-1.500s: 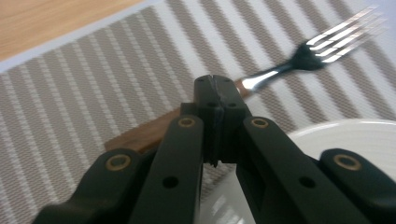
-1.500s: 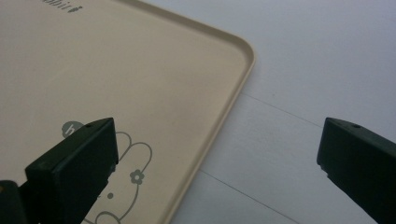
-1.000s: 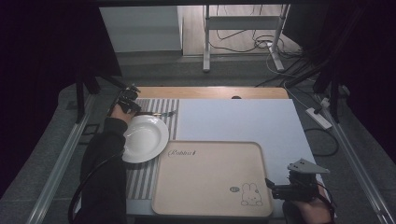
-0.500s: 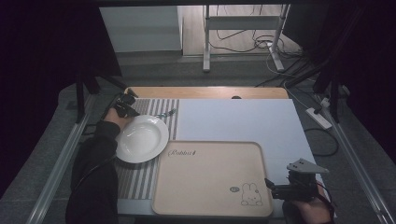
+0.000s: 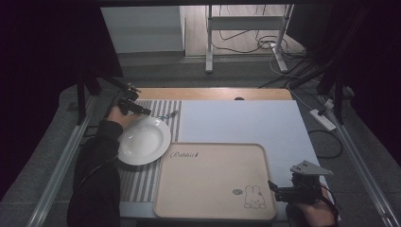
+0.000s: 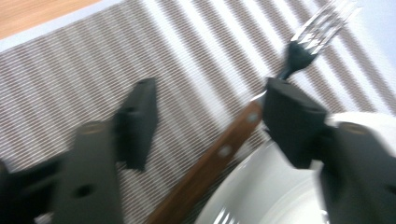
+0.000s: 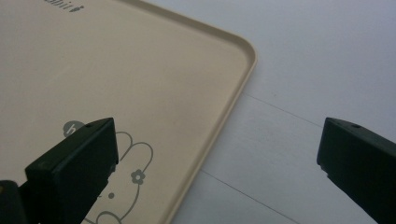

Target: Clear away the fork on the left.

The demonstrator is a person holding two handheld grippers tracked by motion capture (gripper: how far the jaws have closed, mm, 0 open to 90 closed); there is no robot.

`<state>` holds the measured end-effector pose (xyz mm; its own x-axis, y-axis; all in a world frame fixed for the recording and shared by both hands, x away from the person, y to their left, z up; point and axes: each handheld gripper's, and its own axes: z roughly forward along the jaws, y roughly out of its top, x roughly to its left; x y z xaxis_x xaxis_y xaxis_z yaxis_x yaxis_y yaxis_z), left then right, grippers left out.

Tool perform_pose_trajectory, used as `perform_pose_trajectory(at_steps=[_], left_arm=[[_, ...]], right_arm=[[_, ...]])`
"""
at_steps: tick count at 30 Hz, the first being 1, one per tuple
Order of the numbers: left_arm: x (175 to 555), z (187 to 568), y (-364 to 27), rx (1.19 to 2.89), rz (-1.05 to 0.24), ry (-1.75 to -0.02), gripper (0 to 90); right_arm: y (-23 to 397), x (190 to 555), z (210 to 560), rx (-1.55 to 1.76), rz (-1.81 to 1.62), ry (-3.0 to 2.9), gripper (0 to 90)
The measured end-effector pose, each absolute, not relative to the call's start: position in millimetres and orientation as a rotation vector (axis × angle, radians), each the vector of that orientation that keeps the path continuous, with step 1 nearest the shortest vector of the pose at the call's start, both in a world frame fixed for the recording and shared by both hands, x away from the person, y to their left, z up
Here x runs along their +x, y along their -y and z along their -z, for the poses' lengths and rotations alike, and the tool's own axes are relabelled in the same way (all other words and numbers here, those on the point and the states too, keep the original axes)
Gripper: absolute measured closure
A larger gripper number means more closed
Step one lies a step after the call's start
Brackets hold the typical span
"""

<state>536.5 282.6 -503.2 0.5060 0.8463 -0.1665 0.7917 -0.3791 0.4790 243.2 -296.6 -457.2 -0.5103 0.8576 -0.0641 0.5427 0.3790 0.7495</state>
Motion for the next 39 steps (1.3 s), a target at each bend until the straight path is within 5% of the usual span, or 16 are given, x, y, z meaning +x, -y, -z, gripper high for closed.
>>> perform_pose_trajectory(at_steps=[1, 5, 16, 22, 33, 39], left_arm=[[538, 505, -278, 2.26, -0.147, -1.336, 14.8], [543, 511, -261, 2.285, -0.153, -1.316, 6.1], [556, 523, -236, 2.423, -0.185, -1.295, 6.2], [557, 521, -244, 2.44, -0.207, -1.291, 20.3], [550, 518, -274, 2.397, -0.204, -1.344, 62.3], [544, 517, -279, 2.42, -0.195, -1.303, 72.5]], right_arm=[[297, 243, 457, 1.207, -0.946, -2.197, 0.0], [297, 243, 457, 1.207, -0.948, -2.197, 0.0], [297, 243, 457, 1.205, -0.953, -2.199, 0.0], [297, 243, 457, 1.204, -0.954, -2.2, 0.0], [297, 242, 457, 1.202, -0.955, -2.198, 0.0], [297, 242, 457, 1.201, -0.951, -2.201, 0.0]])
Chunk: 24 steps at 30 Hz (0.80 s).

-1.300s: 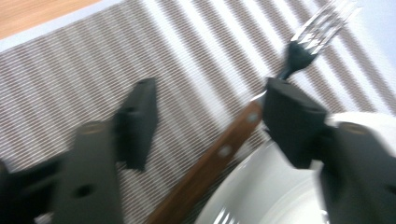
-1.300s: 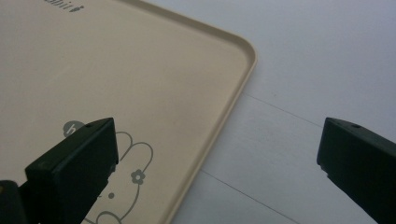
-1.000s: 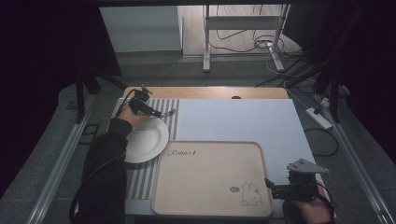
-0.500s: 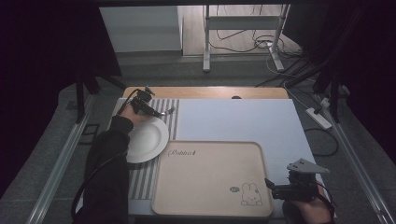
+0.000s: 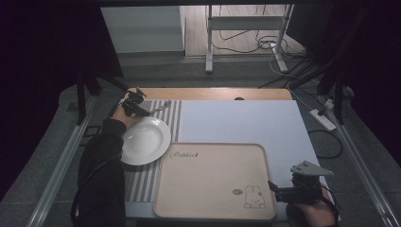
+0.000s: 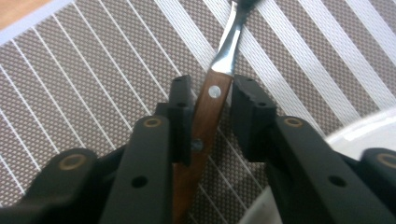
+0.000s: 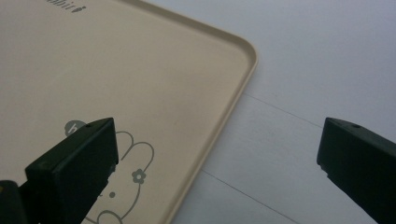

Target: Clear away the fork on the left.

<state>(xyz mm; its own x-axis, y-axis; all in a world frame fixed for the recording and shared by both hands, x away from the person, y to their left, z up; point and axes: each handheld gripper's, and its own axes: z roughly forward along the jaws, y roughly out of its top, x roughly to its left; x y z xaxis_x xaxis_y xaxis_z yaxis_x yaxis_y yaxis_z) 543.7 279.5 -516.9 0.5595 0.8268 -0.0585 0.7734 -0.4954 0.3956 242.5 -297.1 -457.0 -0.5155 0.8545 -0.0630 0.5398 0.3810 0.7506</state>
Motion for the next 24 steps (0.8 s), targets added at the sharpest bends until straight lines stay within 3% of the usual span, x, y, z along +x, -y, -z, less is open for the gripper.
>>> perform_pose_trajectory(at_steps=[2, 24], left_arm=[[544, 516, -280, 2.417, -0.181, -1.316, 77.5], [528, 486, -312, 2.362, -0.277, -1.333, 77.8]], right_arm=[[297, 242, 457, 1.2, -0.951, -2.2, 0.0], [296, 243, 457, 1.199, -0.95, -2.199, 0.0]])
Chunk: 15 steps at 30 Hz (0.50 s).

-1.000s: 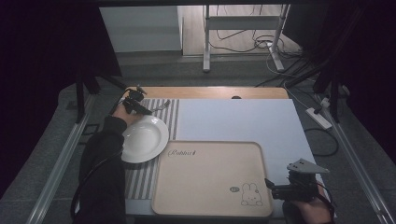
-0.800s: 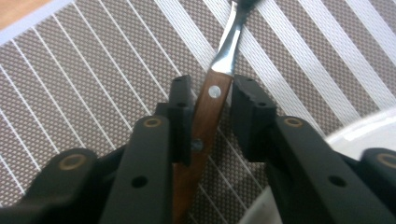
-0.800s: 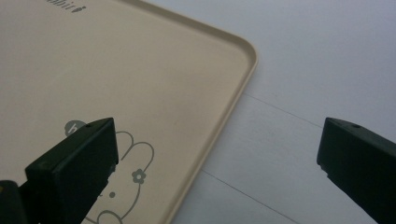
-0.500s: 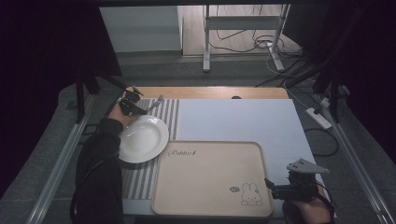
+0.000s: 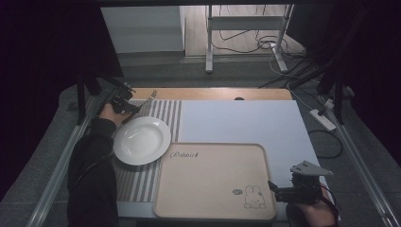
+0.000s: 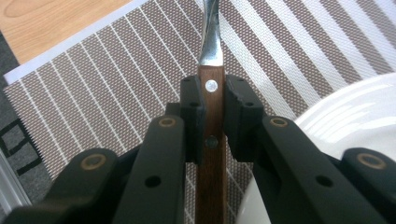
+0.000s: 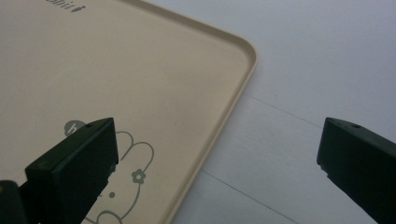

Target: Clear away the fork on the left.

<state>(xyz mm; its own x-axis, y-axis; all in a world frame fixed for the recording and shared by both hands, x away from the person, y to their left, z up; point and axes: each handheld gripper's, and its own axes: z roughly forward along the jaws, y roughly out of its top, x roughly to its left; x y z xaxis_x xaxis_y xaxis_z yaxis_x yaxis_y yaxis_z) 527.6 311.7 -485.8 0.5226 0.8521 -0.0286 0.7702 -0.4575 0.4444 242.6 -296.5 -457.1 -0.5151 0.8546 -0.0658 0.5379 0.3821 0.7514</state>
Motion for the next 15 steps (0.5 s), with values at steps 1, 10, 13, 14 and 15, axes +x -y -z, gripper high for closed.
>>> perform_pose_trajectory(at_steps=[1, 10, 13, 14, 15], left_arm=[[526, 484, -312, 2.361, -0.271, -1.331, 77.8], [510, 471, -309, 2.343, -0.218, -1.277, 77.8], [501, 469, -304, 2.346, -0.196, -1.258, 77.8], [498, 468, -303, 2.345, -0.188, -1.255, 77.8], [496, 468, -301, 2.339, -0.176, -1.259, 77.8]], right_arm=[[296, 243, 457, 1.198, -0.949, -2.199, 0.0], [296, 242, 457, 1.196, -0.947, -2.202, 0.0], [296, 242, 457, 1.194, -0.946, -2.201, 0.0], [296, 242, 457, 1.193, -0.945, -2.204, 0.0], [296, 242, 457, 1.194, -0.943, -2.201, 0.0]])
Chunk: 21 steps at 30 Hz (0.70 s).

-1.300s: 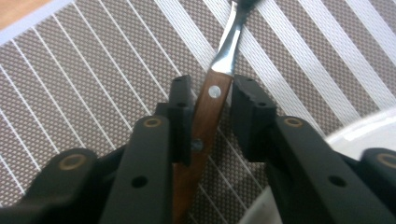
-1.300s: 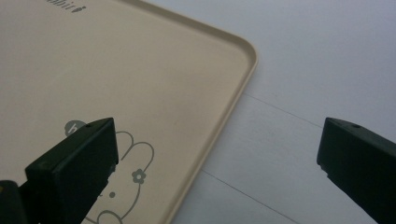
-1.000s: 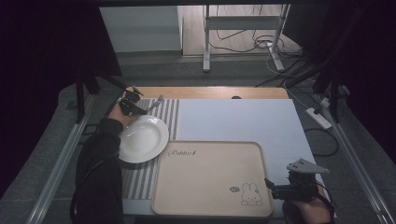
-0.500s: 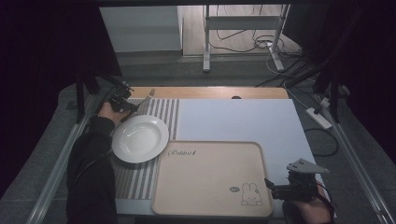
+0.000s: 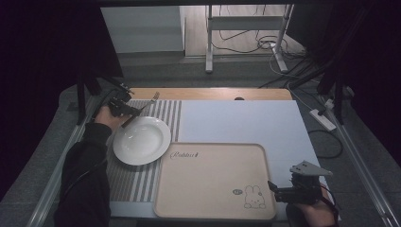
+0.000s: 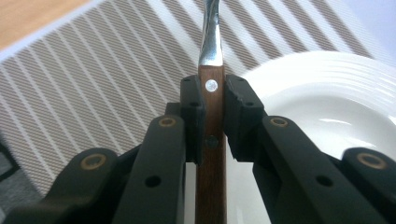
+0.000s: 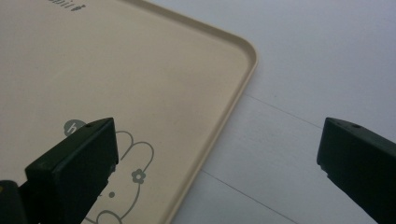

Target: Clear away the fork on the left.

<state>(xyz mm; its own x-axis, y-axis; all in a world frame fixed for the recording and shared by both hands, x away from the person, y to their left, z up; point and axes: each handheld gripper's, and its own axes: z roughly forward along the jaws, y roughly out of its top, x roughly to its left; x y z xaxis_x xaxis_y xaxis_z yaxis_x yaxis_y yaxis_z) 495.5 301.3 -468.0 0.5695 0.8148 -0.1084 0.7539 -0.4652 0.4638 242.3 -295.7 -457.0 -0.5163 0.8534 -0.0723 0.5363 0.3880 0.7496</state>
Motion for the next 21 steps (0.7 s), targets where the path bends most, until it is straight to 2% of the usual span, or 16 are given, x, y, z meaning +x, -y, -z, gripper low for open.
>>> perform_pose_trajectory(at_steps=[21], left_arm=[[438, 465, -269, 2.334, -0.103, -1.159, 77.8]], right_arm=[[294, 242, 457, 1.173, -0.924, -2.202, 0.0]])
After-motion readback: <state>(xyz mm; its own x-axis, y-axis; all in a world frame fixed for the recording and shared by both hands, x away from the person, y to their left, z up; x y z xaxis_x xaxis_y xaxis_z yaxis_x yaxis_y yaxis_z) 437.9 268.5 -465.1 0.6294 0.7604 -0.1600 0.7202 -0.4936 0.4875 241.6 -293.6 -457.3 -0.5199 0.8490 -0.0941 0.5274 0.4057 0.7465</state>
